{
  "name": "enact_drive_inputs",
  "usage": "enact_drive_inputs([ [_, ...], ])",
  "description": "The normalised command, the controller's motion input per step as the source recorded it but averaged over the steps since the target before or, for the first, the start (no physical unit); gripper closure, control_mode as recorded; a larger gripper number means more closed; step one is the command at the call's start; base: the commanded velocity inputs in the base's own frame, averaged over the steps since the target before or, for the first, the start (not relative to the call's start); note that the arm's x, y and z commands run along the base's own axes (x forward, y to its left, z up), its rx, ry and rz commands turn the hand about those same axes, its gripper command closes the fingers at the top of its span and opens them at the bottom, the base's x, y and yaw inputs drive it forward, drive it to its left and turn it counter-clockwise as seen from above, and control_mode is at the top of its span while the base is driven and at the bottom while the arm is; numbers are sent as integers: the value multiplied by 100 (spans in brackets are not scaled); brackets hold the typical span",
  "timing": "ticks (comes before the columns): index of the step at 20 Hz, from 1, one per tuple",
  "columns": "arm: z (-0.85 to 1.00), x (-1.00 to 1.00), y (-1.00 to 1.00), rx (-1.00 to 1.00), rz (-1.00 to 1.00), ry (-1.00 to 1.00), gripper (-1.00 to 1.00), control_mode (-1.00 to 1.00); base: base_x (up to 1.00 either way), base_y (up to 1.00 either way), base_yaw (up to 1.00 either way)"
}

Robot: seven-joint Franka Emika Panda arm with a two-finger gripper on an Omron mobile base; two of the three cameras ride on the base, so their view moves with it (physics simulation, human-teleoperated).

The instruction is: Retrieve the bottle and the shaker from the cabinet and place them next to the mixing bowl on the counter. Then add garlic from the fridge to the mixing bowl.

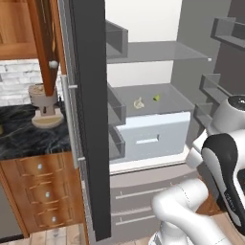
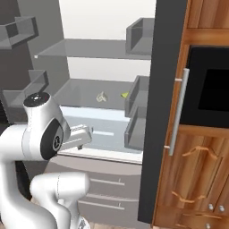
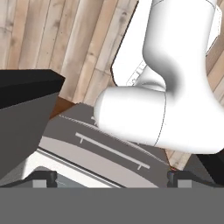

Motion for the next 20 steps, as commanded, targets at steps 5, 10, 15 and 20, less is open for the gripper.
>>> enact_drive_inputs([
  [5, 0, 0, 0, 0, 0, 0, -100, 100, 45, -6, 3],
  [10, 0, 0, 0, 0, 0, 0, -100, 100, 24, -2, 3],
  [15, 1, 0, 0, 0, 1, -18, -100, -100, 0, 0, 0],
  [20, 15, 0, 0, 1, 0, -28, -100, -100, 0, 0, 0],
])
